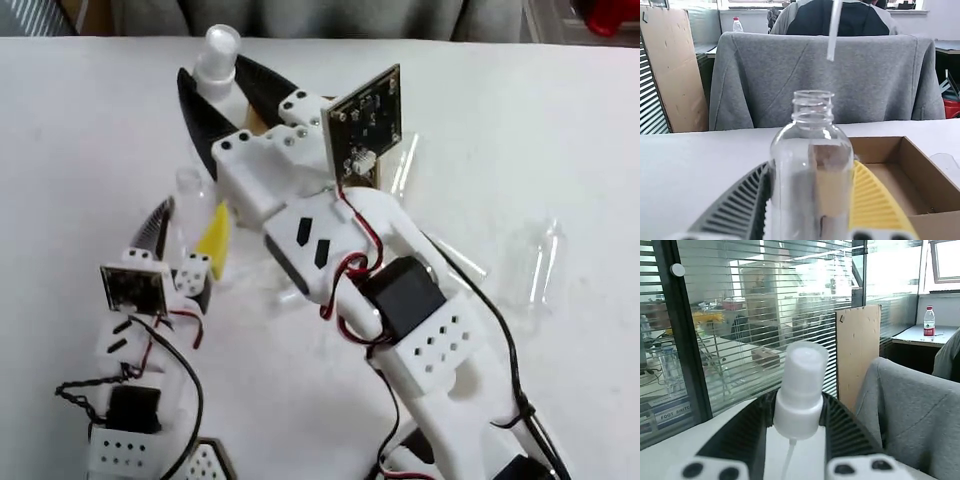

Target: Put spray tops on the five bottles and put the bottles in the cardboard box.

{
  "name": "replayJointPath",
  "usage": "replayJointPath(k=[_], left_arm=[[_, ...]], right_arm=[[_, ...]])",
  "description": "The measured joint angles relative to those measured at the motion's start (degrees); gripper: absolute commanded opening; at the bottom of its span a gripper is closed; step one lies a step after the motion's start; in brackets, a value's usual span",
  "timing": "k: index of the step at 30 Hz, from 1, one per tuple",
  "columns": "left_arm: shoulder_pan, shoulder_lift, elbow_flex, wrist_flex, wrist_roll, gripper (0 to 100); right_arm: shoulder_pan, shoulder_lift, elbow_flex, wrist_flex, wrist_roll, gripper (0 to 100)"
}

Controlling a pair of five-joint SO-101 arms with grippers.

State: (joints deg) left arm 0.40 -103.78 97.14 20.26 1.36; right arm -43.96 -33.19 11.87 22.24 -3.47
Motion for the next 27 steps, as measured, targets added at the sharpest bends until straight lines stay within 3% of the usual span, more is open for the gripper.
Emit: replayJointPath(k=[16,27], left_arm=[[0.0,0.0,0.0,0.0,0.0,2],[-0.09,0.0,0.0,0.0,0.0,2]], right_arm=[[-0.26,11.78,-3.69,1.14,0.0,1.5],[-0.26,23.38,-24.44,27.69,0.0,1.5]])
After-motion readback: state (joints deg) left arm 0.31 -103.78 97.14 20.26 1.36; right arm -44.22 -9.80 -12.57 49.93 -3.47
